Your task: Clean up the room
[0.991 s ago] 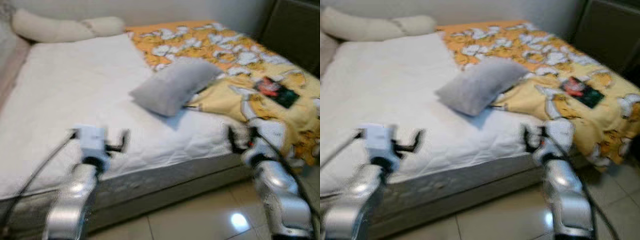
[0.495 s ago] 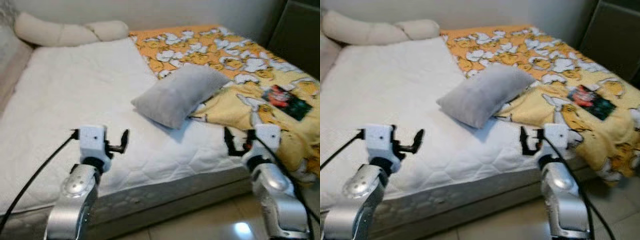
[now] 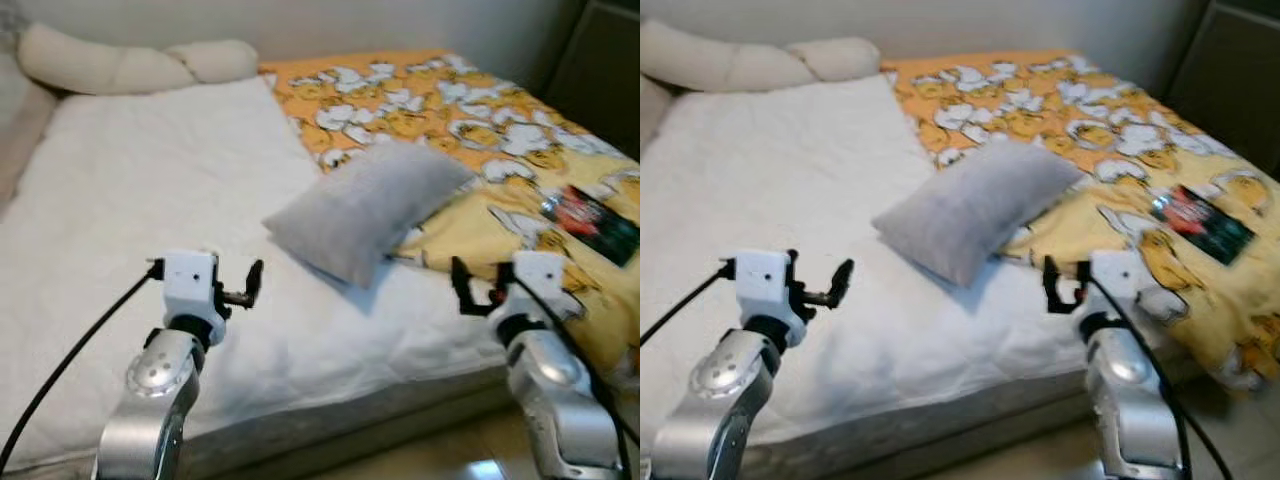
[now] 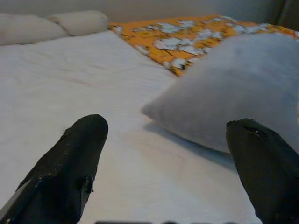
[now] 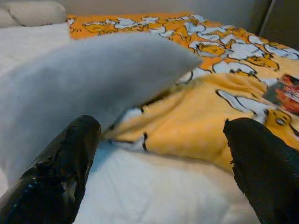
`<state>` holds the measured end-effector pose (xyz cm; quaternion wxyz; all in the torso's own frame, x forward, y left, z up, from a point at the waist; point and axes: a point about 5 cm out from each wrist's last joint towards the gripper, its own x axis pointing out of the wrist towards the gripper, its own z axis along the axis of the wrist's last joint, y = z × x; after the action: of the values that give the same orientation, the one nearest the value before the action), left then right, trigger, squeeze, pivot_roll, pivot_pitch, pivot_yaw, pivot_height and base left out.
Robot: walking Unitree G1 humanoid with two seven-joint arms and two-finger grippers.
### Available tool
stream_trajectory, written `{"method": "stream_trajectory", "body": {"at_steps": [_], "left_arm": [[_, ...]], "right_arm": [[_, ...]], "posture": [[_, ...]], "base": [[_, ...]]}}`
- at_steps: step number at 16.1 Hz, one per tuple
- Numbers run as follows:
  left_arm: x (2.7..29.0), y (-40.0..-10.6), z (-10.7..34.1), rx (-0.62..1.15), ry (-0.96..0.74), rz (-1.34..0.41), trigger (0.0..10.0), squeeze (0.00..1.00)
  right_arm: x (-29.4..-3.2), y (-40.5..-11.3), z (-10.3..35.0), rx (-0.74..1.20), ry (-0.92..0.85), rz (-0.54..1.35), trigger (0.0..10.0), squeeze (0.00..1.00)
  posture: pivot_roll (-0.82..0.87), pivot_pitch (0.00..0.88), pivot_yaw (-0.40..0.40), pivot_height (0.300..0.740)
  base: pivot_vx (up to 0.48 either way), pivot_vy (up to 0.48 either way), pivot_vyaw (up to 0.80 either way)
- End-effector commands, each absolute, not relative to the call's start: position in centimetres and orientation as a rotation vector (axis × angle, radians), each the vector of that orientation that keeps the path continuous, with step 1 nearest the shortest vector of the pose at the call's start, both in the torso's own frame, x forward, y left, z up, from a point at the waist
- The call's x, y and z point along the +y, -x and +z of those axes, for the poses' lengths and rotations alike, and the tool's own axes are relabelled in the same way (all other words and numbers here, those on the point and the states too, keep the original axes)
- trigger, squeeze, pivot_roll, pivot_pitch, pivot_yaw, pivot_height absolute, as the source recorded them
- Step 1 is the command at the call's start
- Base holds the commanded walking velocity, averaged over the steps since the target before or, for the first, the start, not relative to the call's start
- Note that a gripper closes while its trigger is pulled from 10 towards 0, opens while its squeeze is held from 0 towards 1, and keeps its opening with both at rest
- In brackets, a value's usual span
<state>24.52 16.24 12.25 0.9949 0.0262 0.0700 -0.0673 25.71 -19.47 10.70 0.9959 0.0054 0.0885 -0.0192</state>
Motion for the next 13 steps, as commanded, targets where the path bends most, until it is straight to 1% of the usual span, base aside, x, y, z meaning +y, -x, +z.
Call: {"method": "stream_trajectory", "body": {"at_steps": [1, 6, 10, 11, 13], "left_arm": [[17.0, -24.4, 12.2, 0.146, -0.065, -0.114, 10.0, 0.00], [16.9, -24.4, 12.1, 0.144, -0.071, -0.120, 10.0, 0.00], [16.6, -24.3, 12.0, 0.155, -0.088, -0.157, 10.0, 0.00], [16.3, -24.2, 11.9, 0.165, -0.091, -0.184, 10.0, 0.00], [15.9, -24.1, 11.8, 0.167, -0.100, -0.221, 10.0, 0.00]], "right_arm": [[-18.5, -26.0, 11.2, 0.154, -0.021, -0.008, 10.0, 0.00], [-18.4, -26.0, 10.9, 0.180, -0.036, -0.003, 10.0, 0.00], [-18.2, -26.0, 10.2, 0.229, -0.110, -0.006, 10.0, 0.00], [-18.3, -26.3, 10.3, 0.228, -0.179, -0.020, 10.0, 1.00], [-18.3, -26.7, 10.3, 0.240, -0.205, -0.021, 10.0, 1.00]], "posture": [[-0.05, 0.000, -0.021, 0.740], [-0.05, 0.000, -0.021, 0.740], [-0.05, 0.000, -0.020, 0.740], [-0.05, 0.000, -0.019, 0.740], [-0.05, 0.000, -0.018, 0.740]], "base": [[0.360, 0.000, 0.00], [0.344, 0.000, 0.00], [0.000, 0.000, 0.00], [0.000, 0.000, 0.00], [0.000, 0.000, 0.00]]}}
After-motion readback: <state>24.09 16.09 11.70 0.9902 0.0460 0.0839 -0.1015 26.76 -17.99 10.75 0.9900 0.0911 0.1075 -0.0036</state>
